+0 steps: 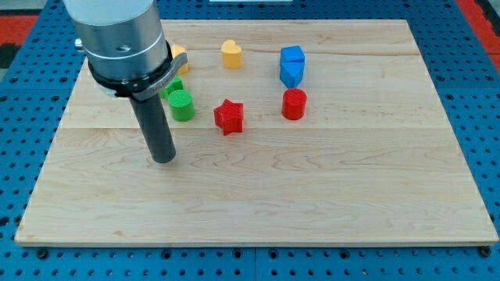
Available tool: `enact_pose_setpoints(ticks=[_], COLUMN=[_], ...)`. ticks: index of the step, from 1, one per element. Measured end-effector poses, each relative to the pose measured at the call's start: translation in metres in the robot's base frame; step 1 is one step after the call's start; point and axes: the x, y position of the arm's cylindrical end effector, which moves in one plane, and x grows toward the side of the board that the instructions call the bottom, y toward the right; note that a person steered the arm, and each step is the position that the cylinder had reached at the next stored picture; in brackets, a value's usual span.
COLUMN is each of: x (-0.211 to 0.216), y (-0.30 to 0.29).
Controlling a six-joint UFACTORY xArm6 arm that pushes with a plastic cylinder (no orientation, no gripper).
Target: Move the yellow hexagon close to the green star
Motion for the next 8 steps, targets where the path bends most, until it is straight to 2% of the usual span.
enact_pose_setpoints(ticks=[3, 5, 8], x=[0.002, -0.001, -0.081], y=[0.012, 0.089, 0.254])
